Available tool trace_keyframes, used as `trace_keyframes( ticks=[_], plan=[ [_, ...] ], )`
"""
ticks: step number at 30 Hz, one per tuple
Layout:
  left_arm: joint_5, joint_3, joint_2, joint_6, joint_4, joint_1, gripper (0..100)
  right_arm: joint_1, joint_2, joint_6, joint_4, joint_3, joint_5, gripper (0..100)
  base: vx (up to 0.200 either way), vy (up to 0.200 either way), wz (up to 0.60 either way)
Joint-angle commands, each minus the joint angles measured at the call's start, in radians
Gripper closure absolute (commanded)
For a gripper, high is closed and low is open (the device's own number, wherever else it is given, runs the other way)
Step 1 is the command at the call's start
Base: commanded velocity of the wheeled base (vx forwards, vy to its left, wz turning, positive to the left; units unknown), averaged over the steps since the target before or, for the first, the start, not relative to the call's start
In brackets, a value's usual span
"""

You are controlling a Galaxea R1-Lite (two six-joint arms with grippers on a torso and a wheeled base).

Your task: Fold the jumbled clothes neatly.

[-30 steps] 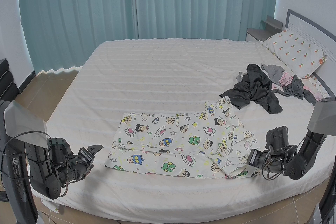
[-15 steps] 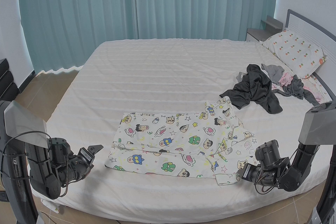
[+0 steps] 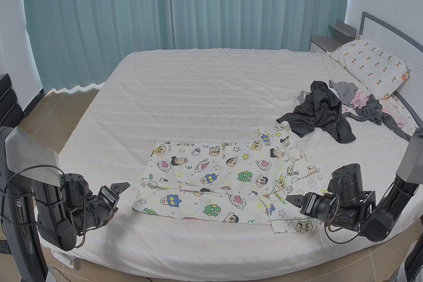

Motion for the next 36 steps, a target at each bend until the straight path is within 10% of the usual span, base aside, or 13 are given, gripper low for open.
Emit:
trace_keyframes(
  ticks=[1, 36],
  plan=[
    [0.001, -0.001, 0.002, 0.000, -0.018, 0.000, 0, 0.043, 0.046, -0.014, -0.003, -0.096, 0.030, 0, 0.000, 0.000, 0.00],
    [0.001, -0.002, 0.006, 0.000, -0.018, -0.001, 0, 0.066, 0.490, -0.054, 0.165, -0.605, 0.094, 0, 0.000, 0.000, 0.00]
  ],
)
